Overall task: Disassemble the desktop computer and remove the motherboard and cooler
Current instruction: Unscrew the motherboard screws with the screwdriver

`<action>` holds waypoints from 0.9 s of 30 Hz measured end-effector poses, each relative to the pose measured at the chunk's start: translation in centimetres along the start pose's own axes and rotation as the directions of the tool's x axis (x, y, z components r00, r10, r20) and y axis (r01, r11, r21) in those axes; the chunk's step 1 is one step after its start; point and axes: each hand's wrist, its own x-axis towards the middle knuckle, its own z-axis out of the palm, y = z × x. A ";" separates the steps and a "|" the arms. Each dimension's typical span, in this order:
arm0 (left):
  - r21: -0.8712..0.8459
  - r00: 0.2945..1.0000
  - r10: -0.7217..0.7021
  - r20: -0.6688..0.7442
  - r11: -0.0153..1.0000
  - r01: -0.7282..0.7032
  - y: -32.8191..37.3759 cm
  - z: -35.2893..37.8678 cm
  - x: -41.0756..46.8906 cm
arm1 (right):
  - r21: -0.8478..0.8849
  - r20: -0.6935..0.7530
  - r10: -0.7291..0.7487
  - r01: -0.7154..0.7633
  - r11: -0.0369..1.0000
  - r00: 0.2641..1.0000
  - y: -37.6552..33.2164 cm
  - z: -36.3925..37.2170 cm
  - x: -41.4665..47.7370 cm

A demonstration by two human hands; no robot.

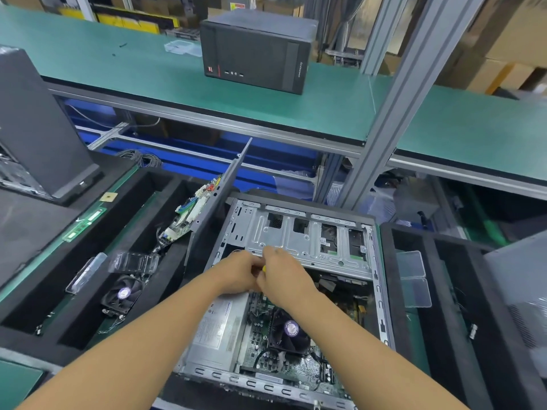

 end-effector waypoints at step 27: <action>0.042 0.986 0.074 -0.147 0.997 -0.069 -0.4 1.2 0.2 | -0.040 -0.037 0.020 -0.022 0.999 0.999 0.5 -0.1 -0.5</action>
